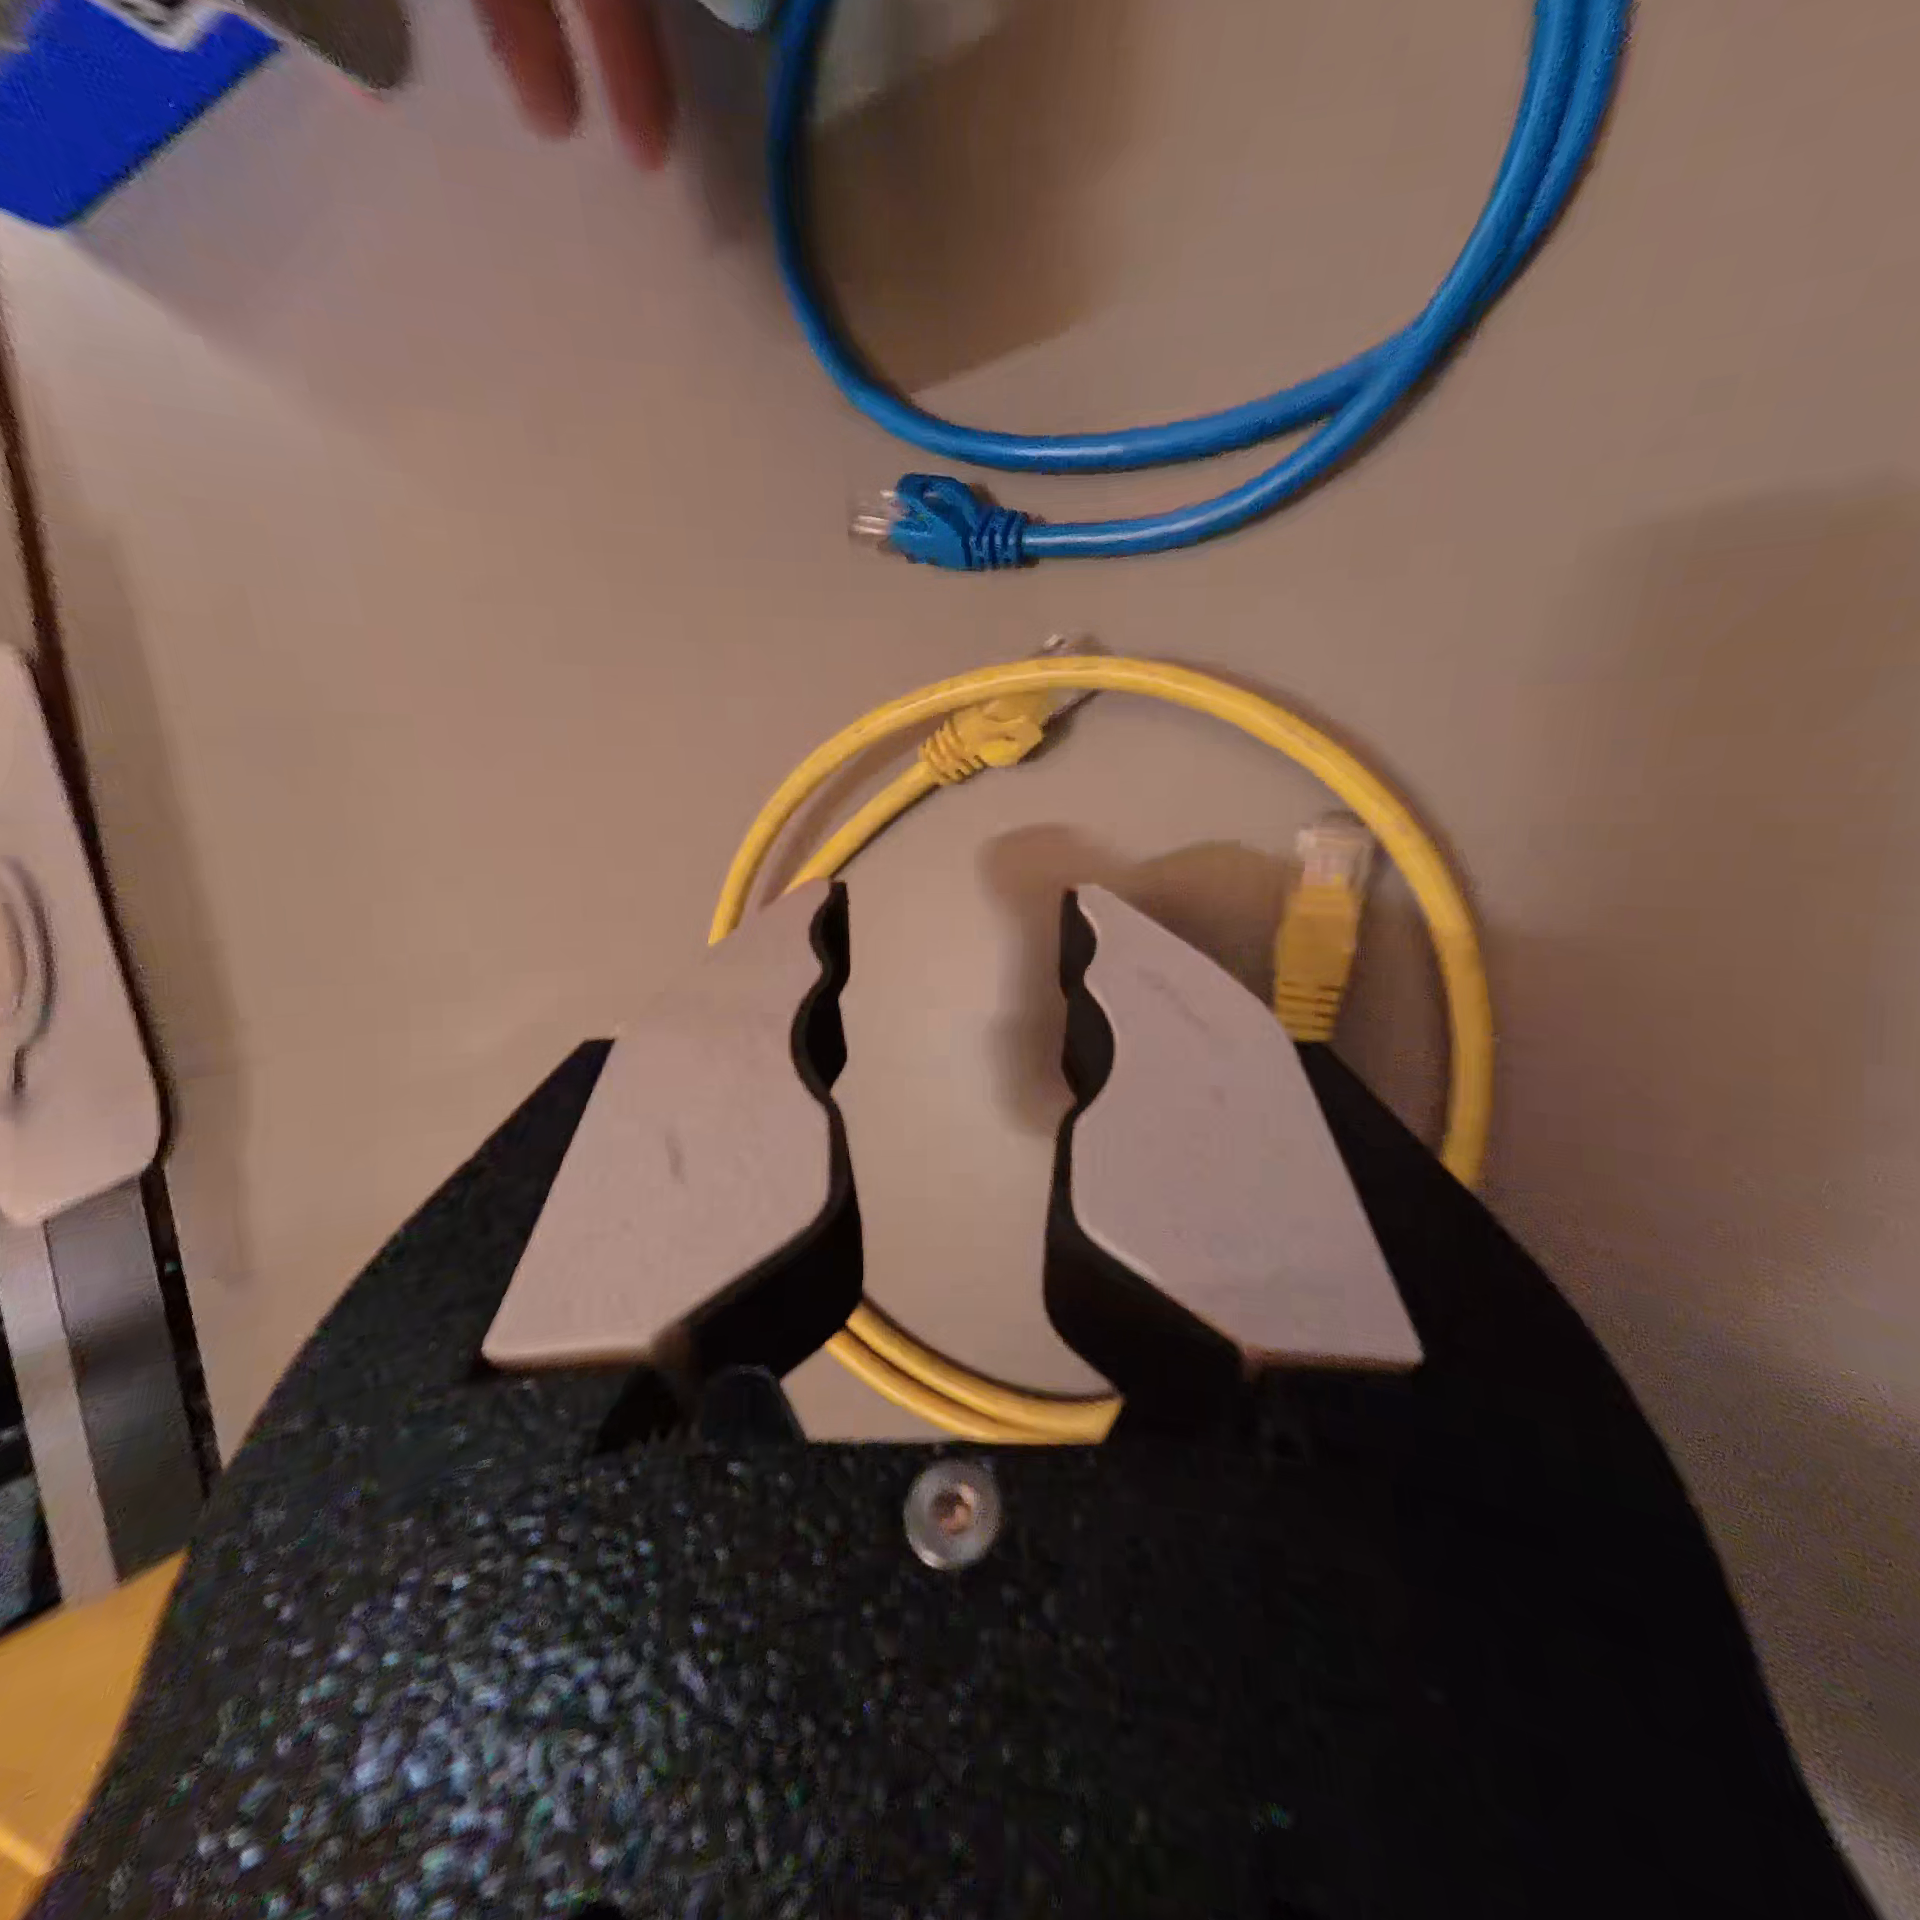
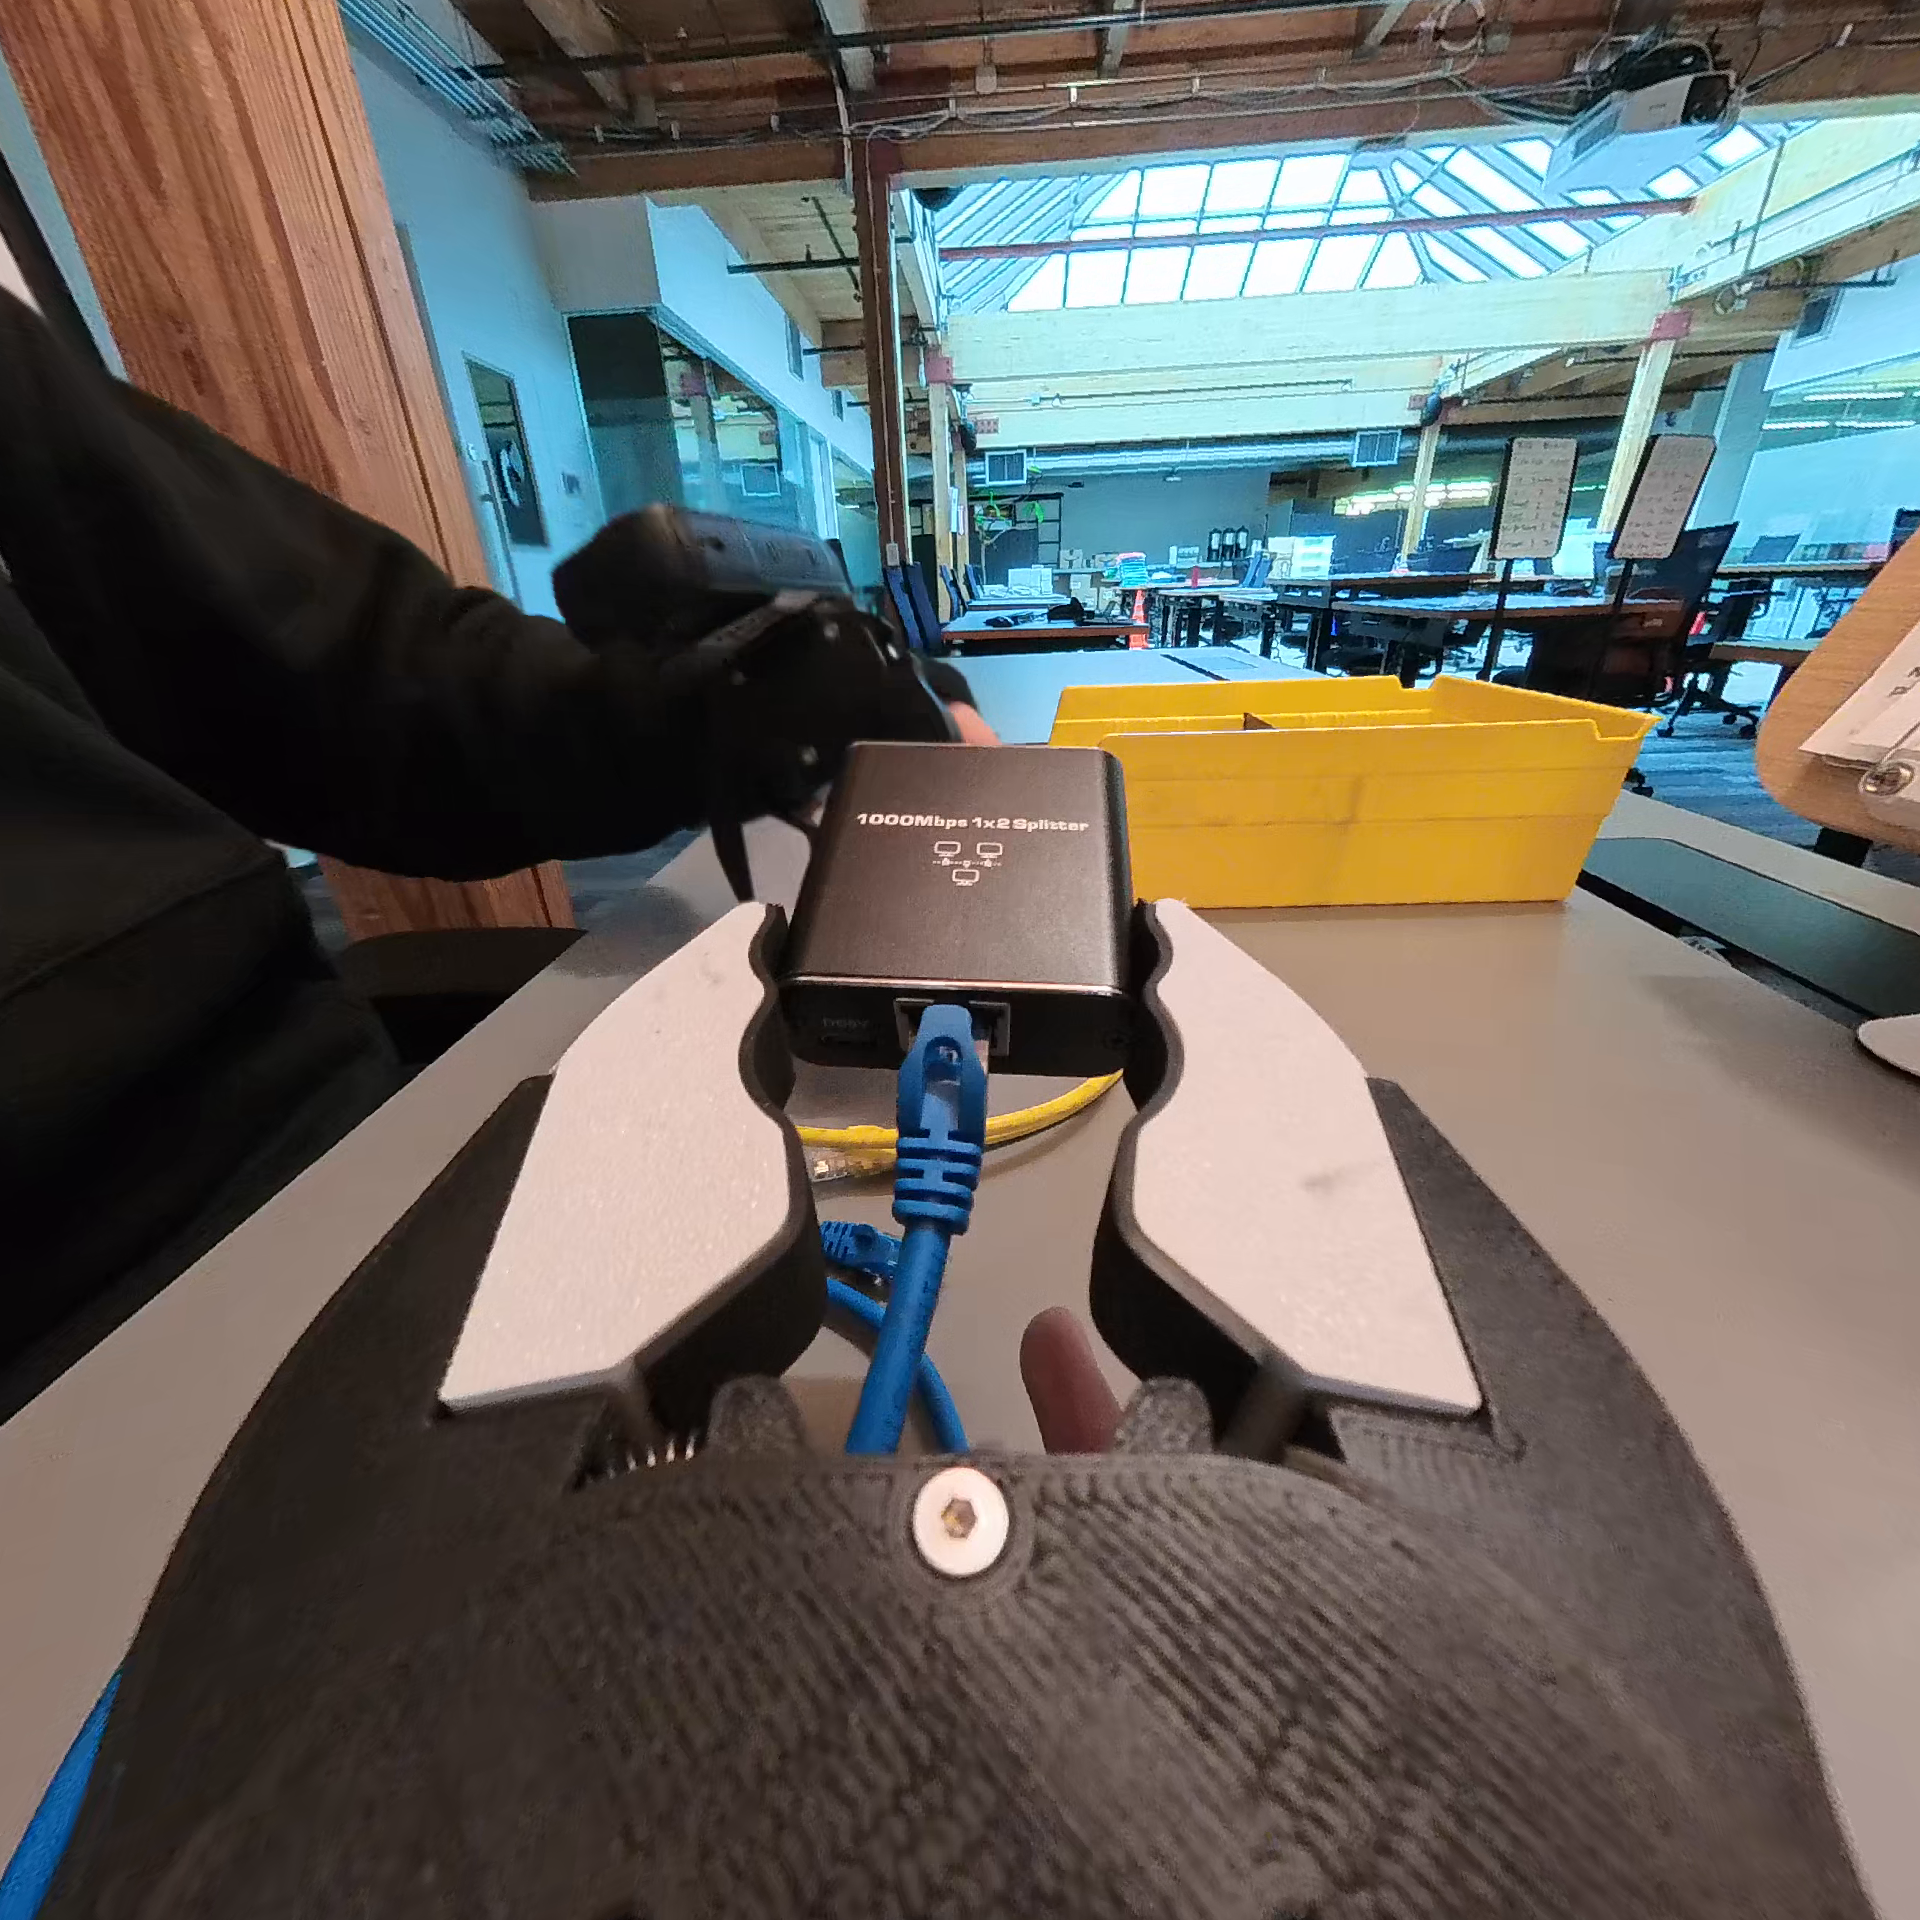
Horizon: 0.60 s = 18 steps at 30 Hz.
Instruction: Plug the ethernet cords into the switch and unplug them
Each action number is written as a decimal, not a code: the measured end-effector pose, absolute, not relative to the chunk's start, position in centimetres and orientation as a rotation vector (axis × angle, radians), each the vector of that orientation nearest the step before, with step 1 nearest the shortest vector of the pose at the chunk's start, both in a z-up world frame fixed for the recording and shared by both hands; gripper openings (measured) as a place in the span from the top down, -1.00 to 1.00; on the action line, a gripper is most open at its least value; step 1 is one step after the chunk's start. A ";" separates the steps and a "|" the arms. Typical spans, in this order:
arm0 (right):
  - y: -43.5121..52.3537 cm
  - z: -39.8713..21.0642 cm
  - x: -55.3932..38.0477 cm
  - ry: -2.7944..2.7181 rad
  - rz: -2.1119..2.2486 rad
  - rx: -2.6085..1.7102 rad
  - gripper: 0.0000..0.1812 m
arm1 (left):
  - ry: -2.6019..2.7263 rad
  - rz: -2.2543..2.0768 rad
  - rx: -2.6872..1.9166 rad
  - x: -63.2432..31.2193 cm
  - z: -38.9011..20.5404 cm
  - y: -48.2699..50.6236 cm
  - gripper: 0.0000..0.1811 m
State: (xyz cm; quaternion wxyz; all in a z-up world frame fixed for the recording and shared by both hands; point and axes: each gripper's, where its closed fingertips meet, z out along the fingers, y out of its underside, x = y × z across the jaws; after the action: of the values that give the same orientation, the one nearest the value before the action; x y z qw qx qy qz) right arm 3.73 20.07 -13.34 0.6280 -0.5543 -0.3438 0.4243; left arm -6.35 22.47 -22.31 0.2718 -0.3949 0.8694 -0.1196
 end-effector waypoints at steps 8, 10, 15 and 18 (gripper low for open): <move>20.0 -13.2 3.9 -0.785 0.992 -1.262 0.32 | 2.341 -0.404 -1.010 -2.3 -22.2 23.9 0.57; 19.9 -13.2 3.8 -0.794 0.991 -1.260 0.32 | 2.432 -0.323 -1.033 -3.1 -22.9 24.8 0.58; 19.9 -13.3 3.7 -0.797 0.996 -1.264 0.32 | 2.559 -0.418 -1.024 -4.6 -23.6 23.8 0.70; 20.0 -13.4 3.7 -0.800 1.008 -1.275 0.32 | 2.560 -0.439 -0.964 -4.1 -24.4 23.4 0.70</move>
State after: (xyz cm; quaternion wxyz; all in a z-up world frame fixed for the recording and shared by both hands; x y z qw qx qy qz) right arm 3.66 19.97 -13.37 0.6171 -0.5537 -0.3474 0.4380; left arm -4.14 23.35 -24.40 0.1844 -0.3418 0.9082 -0.1557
